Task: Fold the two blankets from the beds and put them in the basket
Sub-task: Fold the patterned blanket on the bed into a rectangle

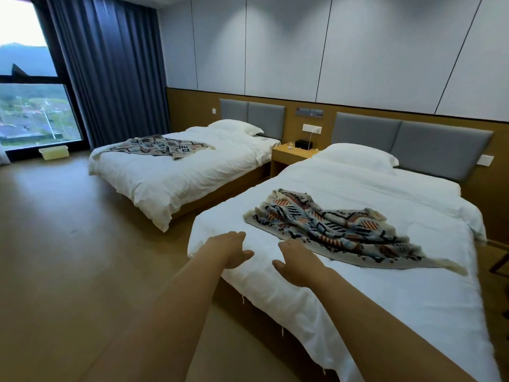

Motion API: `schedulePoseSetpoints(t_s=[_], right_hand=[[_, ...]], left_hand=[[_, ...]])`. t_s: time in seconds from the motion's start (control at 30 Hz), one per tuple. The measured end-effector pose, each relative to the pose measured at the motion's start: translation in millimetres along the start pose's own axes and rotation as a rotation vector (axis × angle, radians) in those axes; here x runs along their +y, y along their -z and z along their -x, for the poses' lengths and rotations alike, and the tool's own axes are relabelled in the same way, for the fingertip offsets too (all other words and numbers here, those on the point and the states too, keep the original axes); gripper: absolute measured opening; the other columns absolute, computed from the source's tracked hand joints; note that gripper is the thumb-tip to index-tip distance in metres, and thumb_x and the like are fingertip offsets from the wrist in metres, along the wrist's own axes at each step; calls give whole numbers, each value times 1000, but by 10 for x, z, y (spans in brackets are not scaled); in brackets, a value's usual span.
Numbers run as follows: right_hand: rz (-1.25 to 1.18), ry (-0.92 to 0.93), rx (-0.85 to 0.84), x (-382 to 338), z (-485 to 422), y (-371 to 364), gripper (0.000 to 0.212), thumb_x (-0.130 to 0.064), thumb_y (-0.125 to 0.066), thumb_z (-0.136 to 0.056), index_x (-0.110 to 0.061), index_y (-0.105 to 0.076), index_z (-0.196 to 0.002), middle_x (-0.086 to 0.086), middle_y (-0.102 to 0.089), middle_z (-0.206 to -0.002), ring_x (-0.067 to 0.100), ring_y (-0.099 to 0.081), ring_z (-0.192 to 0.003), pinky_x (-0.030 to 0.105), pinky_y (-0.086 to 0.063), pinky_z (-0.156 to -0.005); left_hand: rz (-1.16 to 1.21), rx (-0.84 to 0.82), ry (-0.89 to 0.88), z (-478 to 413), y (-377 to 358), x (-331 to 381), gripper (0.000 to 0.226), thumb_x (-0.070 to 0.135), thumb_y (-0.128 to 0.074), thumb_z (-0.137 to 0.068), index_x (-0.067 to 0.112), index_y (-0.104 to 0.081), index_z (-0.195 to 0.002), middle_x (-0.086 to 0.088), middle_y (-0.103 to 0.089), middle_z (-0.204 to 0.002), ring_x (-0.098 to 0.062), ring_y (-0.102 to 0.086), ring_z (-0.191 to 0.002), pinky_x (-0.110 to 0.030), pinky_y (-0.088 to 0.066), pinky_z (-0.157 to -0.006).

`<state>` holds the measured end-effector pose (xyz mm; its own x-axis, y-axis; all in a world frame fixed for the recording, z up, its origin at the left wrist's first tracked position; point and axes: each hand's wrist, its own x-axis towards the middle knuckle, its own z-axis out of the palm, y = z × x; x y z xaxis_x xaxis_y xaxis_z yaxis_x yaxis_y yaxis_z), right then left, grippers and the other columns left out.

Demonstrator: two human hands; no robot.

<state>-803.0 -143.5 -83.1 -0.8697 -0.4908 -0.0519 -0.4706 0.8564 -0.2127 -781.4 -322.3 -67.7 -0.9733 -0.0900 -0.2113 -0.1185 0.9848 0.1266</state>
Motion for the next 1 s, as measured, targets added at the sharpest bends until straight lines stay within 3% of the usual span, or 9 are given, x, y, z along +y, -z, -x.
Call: schedulePoseSetpoints(t_s=[0.1, 0.37, 0.77, 0.93, 1.0], right_hand=[[-12, -37, -41, -44, -539, -87, 45, -35, -41, -95, -7, -39, -130, 13, -43, -135, 28, -40, -123, 38, -39, -101], [-47, -85, -96, -40, -1883, -325, 47, -35, -43, -95, -8, -37, -132, 12, -41, -136, 28, -39, -124, 38, -38, -101], [-166, -162, -262, 515, -4098, -864, 51, -32, -41, -96, -7, -28, -139, 13, -31, -146, 29, -30, -133, 40, -33, -106], [-183, -211, -289, 709, -4836, -972, 41, -32, -42, -96, -8, -37, -129, 12, -42, -133, 27, -42, -117, 33, -36, -89], [-199, -246, -304, 763, -5080, -1071, 42, -31, -42, -96, -9, -36, -131, 12, -41, -134, 27, -42, -119, 34, -36, -92]], left_hand=[[-44, -18, -2, -518, 120, -324, 62, 50, -41, -92, 19, -26, -143, -7, -33, -149, -28, -38, -132, -45, -35, -107], [-7, -97, -84, -1729, 6, -732, 63, 49, -44, -92, 20, -25, -144, -5, -28, -152, -28, -34, -135, -44, -32, -108], [-177, -247, -105, -4012, -75, -1362, 62, 44, -49, -90, 16, -30, -141, -6, -34, -147, -29, -38, -132, -44, -35, -106], [-163, -285, -156, -4903, -76, -1588, 60, 41, -50, -91, 16, -30, -141, -6, -35, -147, -27, -37, -133, -43, -33, -107], [-177, -322, -189, -5262, -122, -1649, 57, 37, -48, -92, 15, -29, -141, -6, -34, -147, -27, -35, -133, -42, -31, -108]])
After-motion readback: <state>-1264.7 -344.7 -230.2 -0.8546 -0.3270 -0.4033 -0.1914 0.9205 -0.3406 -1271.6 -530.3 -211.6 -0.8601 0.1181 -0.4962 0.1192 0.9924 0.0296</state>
